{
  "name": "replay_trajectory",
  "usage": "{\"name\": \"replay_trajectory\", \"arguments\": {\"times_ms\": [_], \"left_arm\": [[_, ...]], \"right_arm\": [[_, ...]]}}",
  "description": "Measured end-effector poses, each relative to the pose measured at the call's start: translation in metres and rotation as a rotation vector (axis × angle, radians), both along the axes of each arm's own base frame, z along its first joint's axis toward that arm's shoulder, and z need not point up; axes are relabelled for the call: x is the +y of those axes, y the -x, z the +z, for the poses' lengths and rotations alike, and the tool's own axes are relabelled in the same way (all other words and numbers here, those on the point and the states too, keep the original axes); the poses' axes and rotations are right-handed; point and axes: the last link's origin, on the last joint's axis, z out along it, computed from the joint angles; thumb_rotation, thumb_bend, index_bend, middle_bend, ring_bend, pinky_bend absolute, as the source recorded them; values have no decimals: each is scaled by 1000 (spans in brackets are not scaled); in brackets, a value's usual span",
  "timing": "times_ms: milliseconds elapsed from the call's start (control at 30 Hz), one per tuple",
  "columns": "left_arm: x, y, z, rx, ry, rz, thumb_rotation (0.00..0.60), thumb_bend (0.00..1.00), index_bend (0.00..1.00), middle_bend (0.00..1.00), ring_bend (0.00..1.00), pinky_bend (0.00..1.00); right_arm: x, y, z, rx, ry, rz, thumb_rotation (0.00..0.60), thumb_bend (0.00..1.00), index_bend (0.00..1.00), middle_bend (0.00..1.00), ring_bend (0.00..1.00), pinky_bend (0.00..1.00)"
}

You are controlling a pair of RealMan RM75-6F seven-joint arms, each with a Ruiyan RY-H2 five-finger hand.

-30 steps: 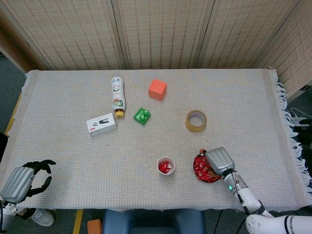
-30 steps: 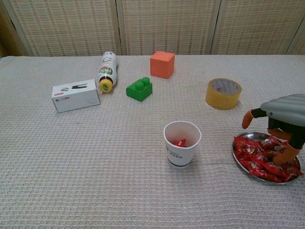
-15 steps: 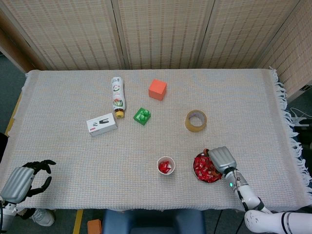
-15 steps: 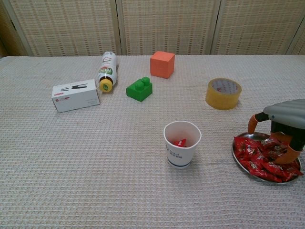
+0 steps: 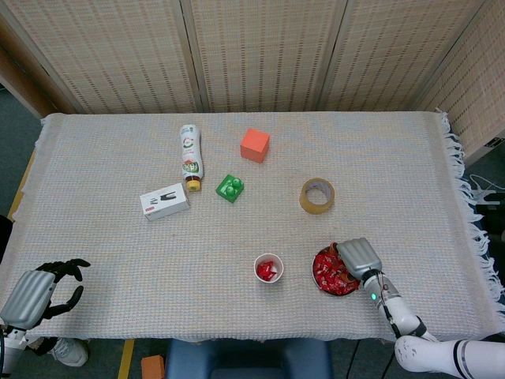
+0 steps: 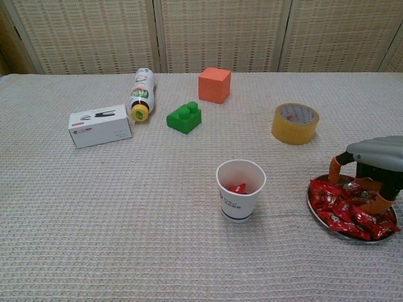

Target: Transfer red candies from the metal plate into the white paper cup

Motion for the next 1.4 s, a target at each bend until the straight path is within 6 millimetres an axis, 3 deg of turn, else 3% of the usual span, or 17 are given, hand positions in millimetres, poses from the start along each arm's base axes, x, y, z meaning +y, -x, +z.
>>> {"name": "replay_trajectory", "arguments": {"times_ms": [533, 1133, 1267, 1400], "left_arm": [[0, 0, 0, 0, 1, -1, 600, 432, 301, 477, 398, 414], [0, 0, -1, 2, 3, -4, 600, 432, 301, 477, 398, 415], [0, -1, -1, 3, 4, -4, 600, 432, 301, 477, 398, 415], [0, 0, -1, 1, 3, -3, 600, 432, 301, 477, 399, 414]], "right_arm": [[2, 5, -1, 3, -2, -8, 600, 293, 489, 880, 776, 1000], [4, 5, 5, 12, 25, -19, 600, 320, 619, 880, 777, 1000], [4, 4, 7, 6, 28, -17, 600, 322, 611, 880, 777, 1000], [5, 3, 9, -3, 25, -7, 600, 322, 534, 880, 777, 1000]]}}
